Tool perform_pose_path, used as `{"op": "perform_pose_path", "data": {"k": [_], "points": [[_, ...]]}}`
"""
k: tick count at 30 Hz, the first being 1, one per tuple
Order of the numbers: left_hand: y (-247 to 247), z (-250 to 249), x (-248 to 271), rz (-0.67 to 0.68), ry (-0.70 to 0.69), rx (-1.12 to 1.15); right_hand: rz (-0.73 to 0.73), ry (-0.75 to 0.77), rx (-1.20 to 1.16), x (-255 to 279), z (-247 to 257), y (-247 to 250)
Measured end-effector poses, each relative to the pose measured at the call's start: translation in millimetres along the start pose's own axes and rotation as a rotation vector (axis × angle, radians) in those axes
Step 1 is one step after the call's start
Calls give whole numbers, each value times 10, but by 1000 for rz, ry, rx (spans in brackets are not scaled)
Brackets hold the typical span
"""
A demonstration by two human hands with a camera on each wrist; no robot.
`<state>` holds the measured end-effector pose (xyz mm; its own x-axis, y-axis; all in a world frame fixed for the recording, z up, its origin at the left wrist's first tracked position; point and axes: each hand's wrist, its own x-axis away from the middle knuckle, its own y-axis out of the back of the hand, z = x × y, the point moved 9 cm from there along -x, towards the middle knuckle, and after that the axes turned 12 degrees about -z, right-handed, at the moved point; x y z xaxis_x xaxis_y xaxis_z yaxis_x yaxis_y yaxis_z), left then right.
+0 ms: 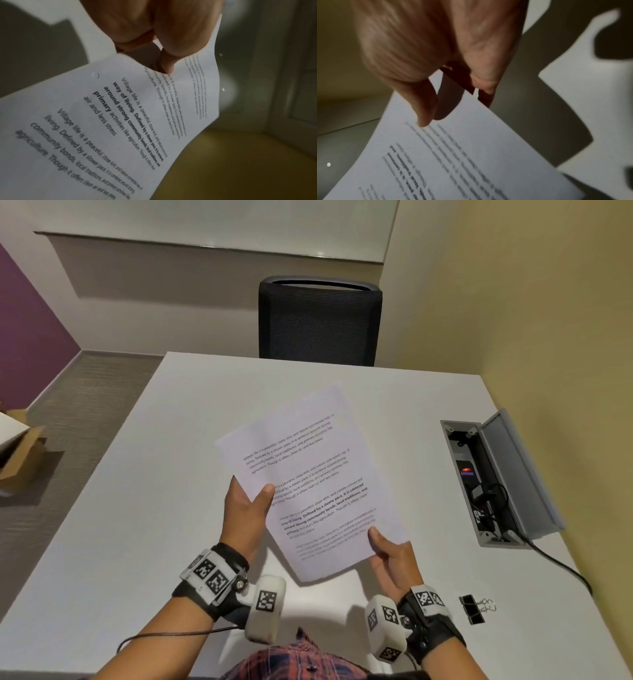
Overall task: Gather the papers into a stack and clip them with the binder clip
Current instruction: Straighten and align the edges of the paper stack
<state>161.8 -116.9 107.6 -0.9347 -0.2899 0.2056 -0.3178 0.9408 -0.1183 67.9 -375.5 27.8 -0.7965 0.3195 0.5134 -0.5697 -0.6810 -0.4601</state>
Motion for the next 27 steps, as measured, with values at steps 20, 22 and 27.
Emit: {"op": "perform_pose_path", "data": {"k": [20,22,27], "points": [[-235,-202,230,190,-199,-101,-48,441,571,81,582,-335],[-211,-102,240,185,-163,-94,-71,410,573,54,494,-274],[-179,141,284,167,-59,-100,-115,374,535,30,365,-261]]}}
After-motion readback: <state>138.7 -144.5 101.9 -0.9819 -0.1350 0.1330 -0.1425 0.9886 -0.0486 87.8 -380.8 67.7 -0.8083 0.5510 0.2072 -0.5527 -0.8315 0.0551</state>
